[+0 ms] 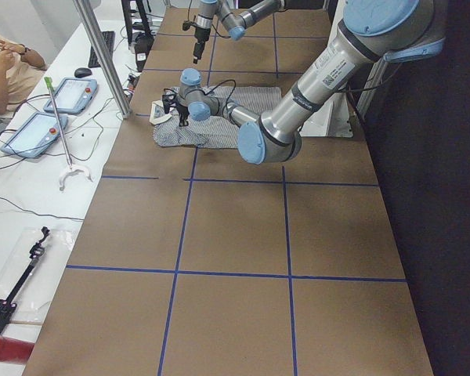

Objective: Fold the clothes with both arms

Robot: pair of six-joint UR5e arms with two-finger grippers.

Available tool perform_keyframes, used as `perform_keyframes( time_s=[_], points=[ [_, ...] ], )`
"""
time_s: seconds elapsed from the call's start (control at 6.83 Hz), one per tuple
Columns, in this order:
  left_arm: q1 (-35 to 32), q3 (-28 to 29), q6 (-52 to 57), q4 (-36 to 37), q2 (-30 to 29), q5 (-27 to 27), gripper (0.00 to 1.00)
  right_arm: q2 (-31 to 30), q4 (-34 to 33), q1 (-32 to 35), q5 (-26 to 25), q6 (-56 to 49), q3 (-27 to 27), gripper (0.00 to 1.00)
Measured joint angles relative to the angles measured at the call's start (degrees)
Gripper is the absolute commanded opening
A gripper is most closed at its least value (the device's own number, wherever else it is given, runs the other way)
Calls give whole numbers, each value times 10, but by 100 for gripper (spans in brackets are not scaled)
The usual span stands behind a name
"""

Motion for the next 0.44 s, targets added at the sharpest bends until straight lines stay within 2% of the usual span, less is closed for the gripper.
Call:
perform_keyframes(
  time_s=[0.15, 0.44],
  points=[
    [1, 2, 0, -10, 4, 0, 71, 2, 0, -1, -1, 0, 0, 100],
    [3, -24, 5, -27, 32, -1, 71, 6, -1, -14, -10, 5, 1, 100]
  ],
)
